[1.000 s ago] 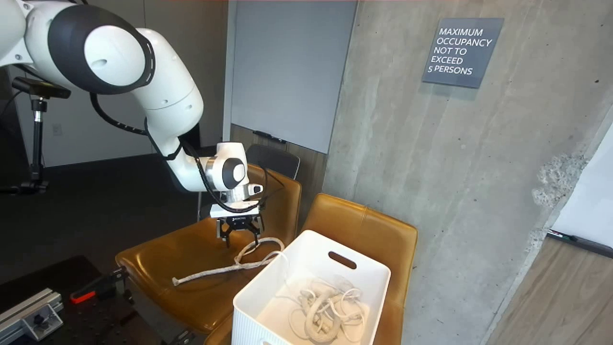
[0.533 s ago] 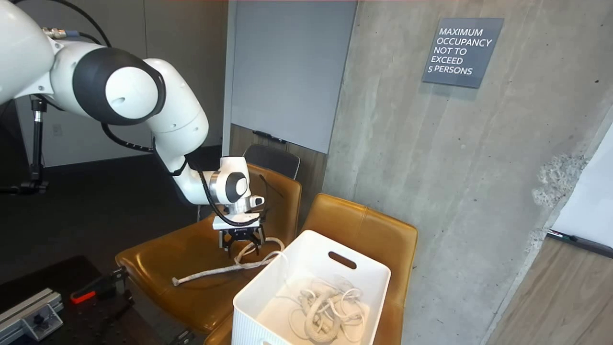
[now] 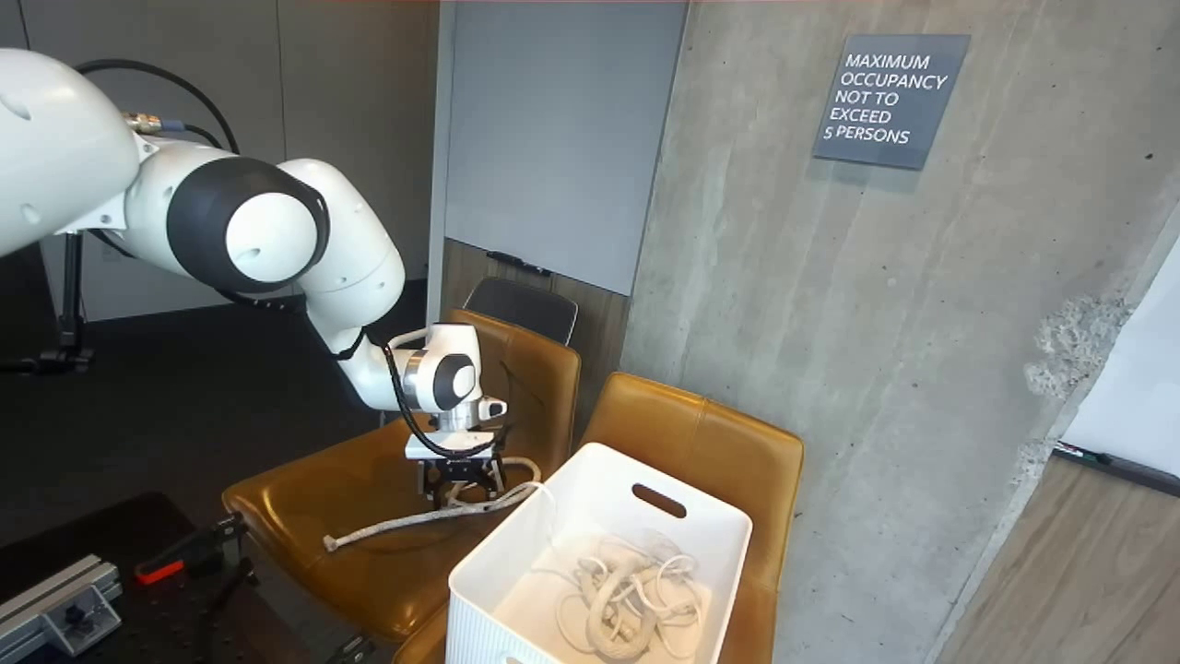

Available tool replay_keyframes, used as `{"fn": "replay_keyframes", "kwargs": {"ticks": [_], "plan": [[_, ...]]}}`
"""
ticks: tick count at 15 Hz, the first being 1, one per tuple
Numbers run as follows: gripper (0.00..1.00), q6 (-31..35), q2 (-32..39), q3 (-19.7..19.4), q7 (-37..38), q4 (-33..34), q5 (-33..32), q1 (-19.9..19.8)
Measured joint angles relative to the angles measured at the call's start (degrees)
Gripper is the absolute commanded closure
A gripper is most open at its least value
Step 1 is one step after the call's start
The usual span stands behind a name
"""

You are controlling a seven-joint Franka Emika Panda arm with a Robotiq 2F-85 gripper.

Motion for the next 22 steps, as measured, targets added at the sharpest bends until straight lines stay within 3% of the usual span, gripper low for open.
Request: {"fn": "replay_keyframes", "kwargs": {"ticks": [2,10,17,22], "plan": [[0.38,-0.9,1.0,0.3,0.0,1.3,0.6,0.4],[0.99,-2.1,1.9,0.8,0.0,1.6,2.6,0.1],[1.0,-2.1,1.3,0.5,0.0,1.4,3.1,-0.3],[1.0,-2.6,-6.6,-0.8,0.0,-0.4,2.8,-0.5]]}}
